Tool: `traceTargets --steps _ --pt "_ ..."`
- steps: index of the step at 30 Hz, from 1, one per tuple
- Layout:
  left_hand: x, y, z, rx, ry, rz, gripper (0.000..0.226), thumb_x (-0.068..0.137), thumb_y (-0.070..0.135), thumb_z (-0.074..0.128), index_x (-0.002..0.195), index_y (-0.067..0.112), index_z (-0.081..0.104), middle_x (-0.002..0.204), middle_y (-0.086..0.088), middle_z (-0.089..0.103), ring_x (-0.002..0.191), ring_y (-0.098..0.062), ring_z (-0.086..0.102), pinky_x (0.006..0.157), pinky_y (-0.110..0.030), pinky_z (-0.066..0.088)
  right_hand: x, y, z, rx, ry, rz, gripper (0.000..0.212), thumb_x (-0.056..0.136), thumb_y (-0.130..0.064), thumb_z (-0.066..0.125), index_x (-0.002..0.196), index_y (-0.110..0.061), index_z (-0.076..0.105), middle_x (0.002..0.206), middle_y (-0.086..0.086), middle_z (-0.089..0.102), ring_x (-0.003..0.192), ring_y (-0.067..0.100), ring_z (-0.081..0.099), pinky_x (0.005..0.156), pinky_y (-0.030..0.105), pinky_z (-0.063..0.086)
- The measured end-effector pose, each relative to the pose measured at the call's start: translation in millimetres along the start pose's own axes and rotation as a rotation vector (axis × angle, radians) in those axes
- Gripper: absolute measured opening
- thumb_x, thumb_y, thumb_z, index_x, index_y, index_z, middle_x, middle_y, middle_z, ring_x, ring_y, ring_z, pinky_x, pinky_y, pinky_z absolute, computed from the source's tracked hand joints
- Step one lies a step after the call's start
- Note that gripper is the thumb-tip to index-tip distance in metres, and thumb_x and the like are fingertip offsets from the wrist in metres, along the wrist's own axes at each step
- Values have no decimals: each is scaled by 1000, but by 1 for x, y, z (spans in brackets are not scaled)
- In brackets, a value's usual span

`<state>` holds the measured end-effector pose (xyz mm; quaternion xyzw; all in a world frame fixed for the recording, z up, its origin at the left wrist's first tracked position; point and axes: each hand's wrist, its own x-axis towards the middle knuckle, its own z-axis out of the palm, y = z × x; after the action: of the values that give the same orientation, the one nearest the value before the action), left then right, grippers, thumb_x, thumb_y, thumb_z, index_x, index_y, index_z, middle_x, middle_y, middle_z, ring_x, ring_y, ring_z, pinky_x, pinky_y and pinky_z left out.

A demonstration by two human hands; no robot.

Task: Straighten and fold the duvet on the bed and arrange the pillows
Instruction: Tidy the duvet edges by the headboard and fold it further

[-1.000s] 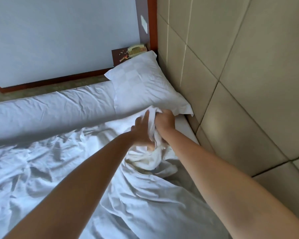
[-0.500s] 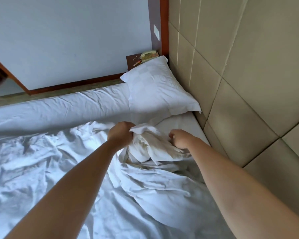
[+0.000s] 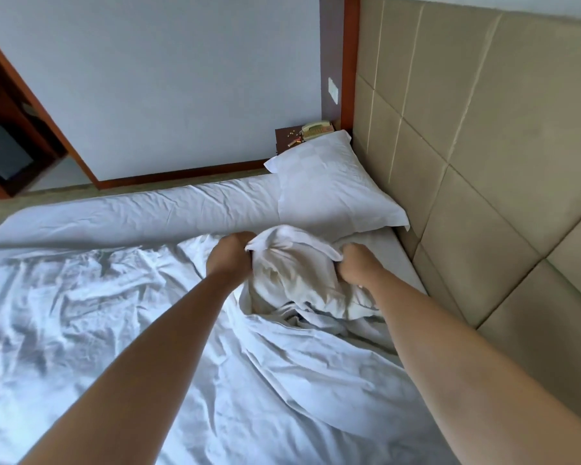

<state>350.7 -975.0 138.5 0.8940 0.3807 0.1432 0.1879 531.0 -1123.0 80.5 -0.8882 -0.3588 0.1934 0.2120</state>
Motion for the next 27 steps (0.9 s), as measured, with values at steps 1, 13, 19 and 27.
traceTargets --steps 1,13,19,27 --pt "-2 2 -2 -30 53 4 23 83 7 51 62 16 50 89 -17 62 87 -35 60 64 -29 36 -3 -5 -5 45 61 13 16 90 -17 48 87 -7 60 101 12 64 93 31 60 73 32 46" --pt "-15 19 -3 63 52 -181 21 91 12 43 109 7 52 112 -15 60 107 -35 57 81 -38 44 -35 -43 -31 371 180 80 36 92 -45 51 89 -10 58 91 9 63 86 27 59 68 29 40" --pt "-23 35 26 59 -5 -81 20 91 9 40 101 7 56 110 -16 62 106 -35 58 82 -37 44 -57 -9 -2 -49 -70 -142 41 75 -55 71 66 -21 48 77 -5 53 75 14 53 58 26 35" --pt "-11 40 33 86 -15 134 31 88 8 46 118 8 55 119 -15 57 109 -35 56 88 -41 46 -37 12 -2 215 156 52 109 71 -25 81 148 -34 5 138 5 24 105 22 54 75 28 42"
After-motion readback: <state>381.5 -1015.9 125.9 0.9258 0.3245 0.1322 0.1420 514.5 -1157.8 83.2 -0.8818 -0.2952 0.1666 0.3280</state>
